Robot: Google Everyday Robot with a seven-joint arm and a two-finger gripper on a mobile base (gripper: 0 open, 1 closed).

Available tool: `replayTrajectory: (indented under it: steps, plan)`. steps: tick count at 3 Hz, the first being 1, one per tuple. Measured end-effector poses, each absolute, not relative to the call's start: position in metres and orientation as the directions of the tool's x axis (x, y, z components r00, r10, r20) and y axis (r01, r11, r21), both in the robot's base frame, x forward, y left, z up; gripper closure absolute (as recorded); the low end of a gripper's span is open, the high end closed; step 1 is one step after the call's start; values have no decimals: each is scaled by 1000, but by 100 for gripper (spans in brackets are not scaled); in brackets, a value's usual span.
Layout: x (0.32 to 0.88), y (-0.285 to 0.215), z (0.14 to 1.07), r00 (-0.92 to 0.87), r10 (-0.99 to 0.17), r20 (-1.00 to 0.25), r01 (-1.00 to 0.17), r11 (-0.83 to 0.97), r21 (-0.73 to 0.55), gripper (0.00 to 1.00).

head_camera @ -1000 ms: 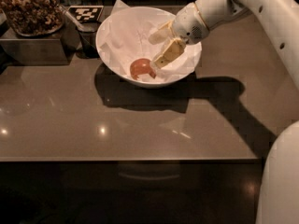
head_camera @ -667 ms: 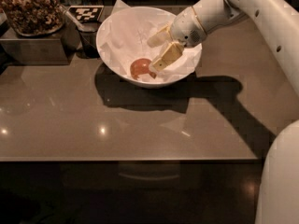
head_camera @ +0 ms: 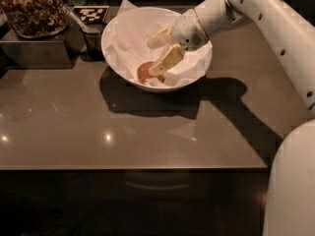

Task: Pick apple from white bowl

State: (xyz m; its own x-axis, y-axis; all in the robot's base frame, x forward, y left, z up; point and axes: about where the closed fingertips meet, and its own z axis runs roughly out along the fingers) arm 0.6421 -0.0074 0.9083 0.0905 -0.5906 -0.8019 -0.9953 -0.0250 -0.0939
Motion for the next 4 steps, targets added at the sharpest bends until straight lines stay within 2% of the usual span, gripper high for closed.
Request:
replayTrajectory:
  steps: [4]
  plan:
    - [646, -5, 887, 45, -557, -830, -999, -6, -50, 29]
